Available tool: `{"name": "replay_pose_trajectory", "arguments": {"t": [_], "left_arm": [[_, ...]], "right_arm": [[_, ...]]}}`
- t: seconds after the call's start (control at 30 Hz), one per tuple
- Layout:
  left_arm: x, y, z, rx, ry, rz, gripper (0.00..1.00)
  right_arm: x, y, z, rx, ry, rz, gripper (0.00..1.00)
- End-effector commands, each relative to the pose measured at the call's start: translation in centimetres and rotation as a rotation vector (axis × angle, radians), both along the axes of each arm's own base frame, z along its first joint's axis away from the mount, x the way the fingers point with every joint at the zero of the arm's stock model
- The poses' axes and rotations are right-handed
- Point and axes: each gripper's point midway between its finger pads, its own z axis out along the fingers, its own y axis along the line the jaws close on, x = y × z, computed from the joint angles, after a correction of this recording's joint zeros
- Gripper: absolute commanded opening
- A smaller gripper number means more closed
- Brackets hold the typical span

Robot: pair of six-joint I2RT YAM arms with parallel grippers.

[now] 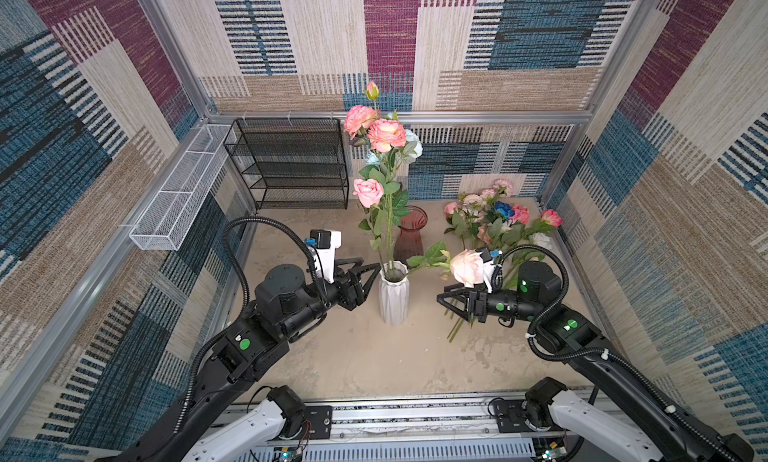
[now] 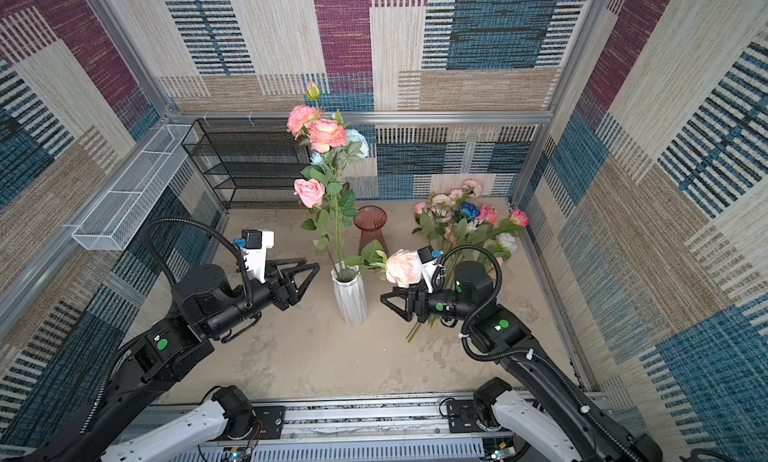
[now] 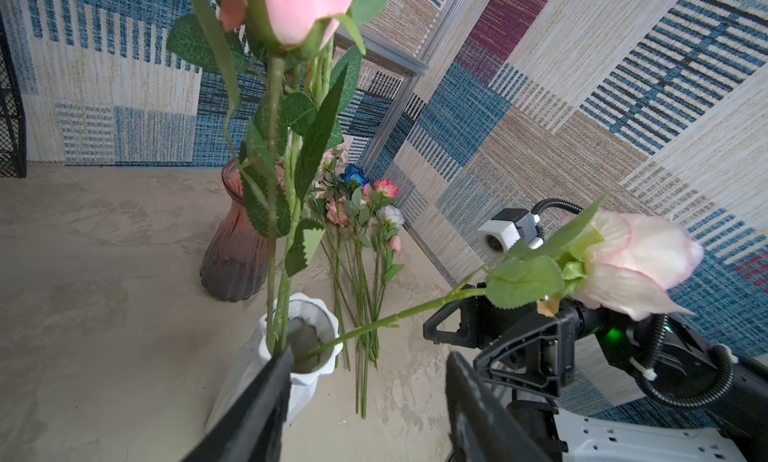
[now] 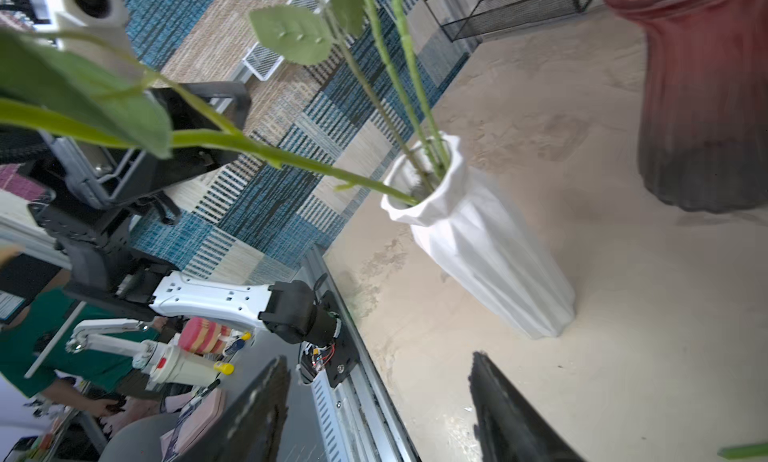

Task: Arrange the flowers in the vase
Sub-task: 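Grasp the pale pink rose stem with the right gripper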

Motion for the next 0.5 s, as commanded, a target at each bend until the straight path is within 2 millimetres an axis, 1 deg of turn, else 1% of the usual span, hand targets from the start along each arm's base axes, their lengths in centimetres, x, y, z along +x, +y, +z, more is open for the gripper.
{"name": "replay_pose_trajectory", "arguments": {"t": [0.0,0.13,0.17,0.23,0.37,0.47], "left_arm": [[0.0,0.5,-0.7,-0.003,0.032,0.026,0.6],[-0.2,0.5,-1.2,0.002,0.046,0.021,0.6],[-0.2,0.5,-1.5,0.007,0.052,0.021,0.6],[-0.3,0.6,-1.9,0.016,0.064,0.021,0.6],[-0.5,0.6,-2.9,0.025,0.09,0.018,0.59],[-0.7,0.7,-3.5,0.029,0.106,0.013,0.58]], "right_arm": [[0.5,1.2,3.5,0.083,-0.101,0.013,0.9],[1.5,2.2,6.1,0.14,-0.148,0.025,0.91],[1.9,2.5,6.7,0.145,-0.163,0.02,0.91],[3.0,2.7,7.5,0.143,-0.18,-0.011,0.9],[6.0,2.8,7.5,0.106,-0.189,-0.117,0.8],[7.9,3.1,8.0,0.084,-0.204,-0.163,0.69]]}}
